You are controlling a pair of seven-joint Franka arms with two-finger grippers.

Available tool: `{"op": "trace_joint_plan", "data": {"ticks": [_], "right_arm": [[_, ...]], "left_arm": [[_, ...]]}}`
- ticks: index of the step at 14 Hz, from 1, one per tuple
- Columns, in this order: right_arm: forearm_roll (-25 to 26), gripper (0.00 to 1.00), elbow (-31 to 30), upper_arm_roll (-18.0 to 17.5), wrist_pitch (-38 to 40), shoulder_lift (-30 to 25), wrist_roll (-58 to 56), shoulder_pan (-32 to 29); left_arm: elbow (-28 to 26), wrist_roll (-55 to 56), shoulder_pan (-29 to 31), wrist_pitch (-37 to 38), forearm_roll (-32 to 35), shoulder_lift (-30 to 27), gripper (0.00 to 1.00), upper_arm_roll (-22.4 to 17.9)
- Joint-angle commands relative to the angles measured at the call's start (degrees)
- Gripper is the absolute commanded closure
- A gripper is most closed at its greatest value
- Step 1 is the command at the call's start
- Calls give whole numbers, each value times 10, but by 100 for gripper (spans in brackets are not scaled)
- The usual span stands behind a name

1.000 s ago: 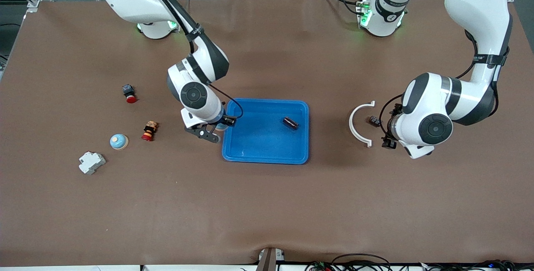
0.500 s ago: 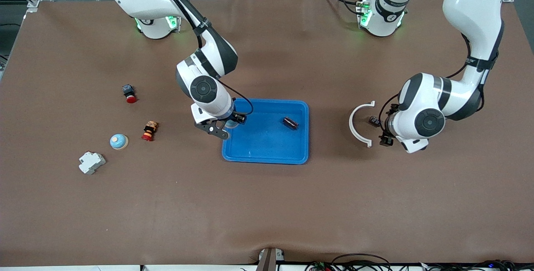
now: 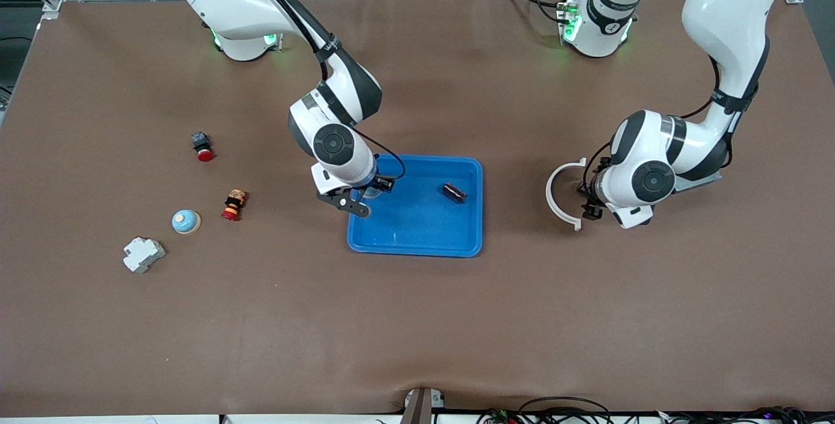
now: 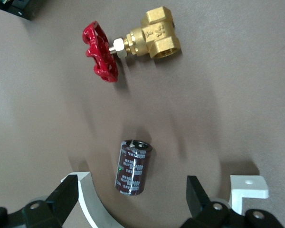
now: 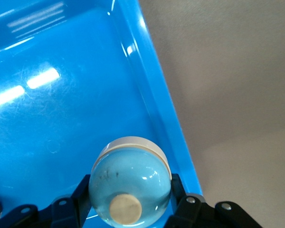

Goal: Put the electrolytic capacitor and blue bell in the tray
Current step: 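Grasp another capacitor with the left gripper while the right gripper moves the bell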

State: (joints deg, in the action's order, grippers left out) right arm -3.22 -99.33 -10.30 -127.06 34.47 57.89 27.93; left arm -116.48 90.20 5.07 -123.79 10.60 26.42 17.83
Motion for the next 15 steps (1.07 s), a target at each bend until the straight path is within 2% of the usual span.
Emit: {"op": "trace_joint_plan", "data": {"ticks": [1, 3, 7, 13, 14, 15], "right_arm": [[-5, 97, 26, 1, 4, 20, 8, 10], [-5, 97, 29, 1, 3, 25, 7, 10], [-4, 96, 29, 1, -5, 32, 7, 16], [-4, 94, 30, 2, -16, 37, 6, 24], [-4, 94, 29, 2, -17, 39, 6, 24], [-4, 94, 30, 2, -18, 40, 6, 24]], "left_arm": [[-22, 7, 7, -17, 13, -13, 0, 5], [-22, 7, 7, -18, 13, -8, 0, 5], [-23, 6, 7, -23, 14, -1, 17, 5], [-21, 7, 9, -53, 14, 16, 28, 5], [-21, 5, 10, -54, 14, 17, 34, 4], [-21, 1, 13, -54, 14, 19, 47, 4]]}}
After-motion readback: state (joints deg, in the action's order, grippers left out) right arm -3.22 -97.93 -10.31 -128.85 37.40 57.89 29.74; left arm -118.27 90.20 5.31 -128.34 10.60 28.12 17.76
